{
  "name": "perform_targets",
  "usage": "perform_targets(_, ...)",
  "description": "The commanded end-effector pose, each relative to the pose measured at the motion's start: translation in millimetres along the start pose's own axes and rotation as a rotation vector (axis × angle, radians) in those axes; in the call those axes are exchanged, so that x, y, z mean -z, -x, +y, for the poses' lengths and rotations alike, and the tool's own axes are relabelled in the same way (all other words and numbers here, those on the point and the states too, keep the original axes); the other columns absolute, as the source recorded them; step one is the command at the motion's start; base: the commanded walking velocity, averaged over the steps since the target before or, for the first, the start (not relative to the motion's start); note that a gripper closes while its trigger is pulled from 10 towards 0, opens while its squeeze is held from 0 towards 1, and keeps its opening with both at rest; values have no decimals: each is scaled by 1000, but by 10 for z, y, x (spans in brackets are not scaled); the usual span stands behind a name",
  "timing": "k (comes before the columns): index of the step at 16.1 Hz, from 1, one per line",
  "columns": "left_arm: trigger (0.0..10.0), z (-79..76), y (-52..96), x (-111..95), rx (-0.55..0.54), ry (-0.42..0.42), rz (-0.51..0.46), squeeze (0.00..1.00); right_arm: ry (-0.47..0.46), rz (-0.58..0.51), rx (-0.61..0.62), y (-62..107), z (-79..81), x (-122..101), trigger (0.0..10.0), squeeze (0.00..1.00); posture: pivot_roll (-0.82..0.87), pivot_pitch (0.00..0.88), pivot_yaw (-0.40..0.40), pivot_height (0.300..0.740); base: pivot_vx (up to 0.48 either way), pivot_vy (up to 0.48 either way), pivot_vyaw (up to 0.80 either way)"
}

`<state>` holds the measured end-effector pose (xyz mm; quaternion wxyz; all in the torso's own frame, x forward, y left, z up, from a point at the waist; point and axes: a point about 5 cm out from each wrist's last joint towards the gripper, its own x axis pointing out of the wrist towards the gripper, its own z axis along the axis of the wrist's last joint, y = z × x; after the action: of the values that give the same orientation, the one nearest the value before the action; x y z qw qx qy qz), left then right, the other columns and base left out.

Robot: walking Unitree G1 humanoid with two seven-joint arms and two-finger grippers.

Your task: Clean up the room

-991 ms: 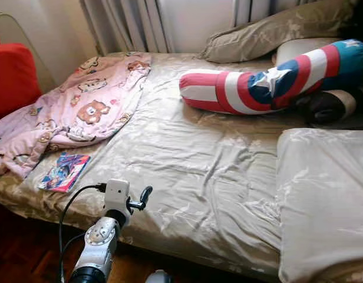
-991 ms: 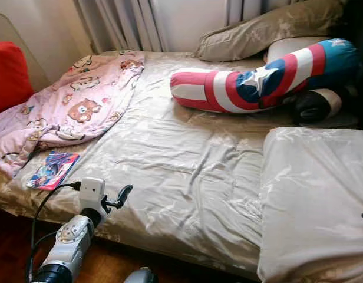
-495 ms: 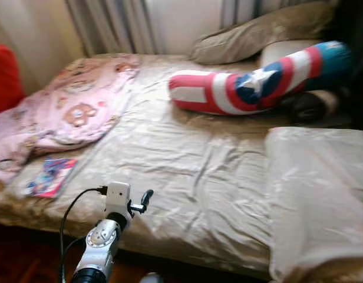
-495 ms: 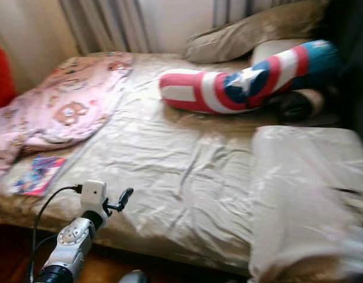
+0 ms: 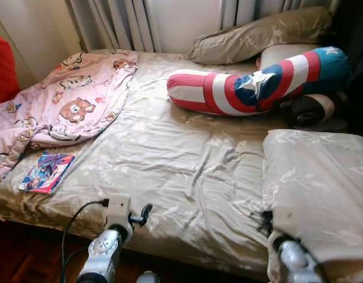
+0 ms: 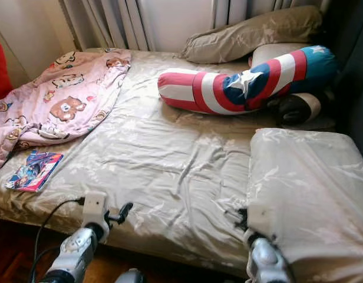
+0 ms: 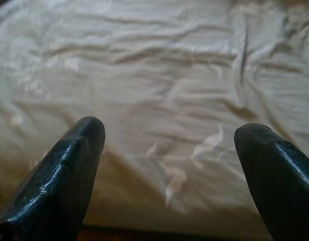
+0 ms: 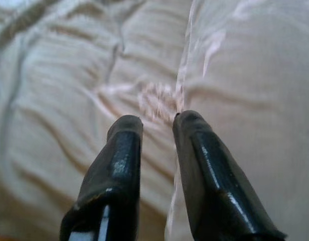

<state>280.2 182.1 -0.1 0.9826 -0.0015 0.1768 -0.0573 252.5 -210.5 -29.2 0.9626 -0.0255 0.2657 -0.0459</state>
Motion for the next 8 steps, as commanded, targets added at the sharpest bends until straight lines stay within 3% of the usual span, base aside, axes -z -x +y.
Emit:
perform_targets(1, 10000, 46, 39, 93, -23, 10, 42, 0, 23, 50, -21, 27, 26, 101, 10000, 0, 13, 0, 12, 701, 0, 0, 0)
perform_targets(4, 10000, 77, 201, 466, -64, 35, 225, 0, -8, 199, -40, 155, 99, 441, 10000, 0, 12, 0, 8, 736, 0, 0, 0)
perform_targets(8, 10000, 62, 272, 630, -69, 23, 339, 0, -57, 273, -16, 243, 163, 625, 10000, 0, 5, 0, 10, 740, 0, 0, 0)
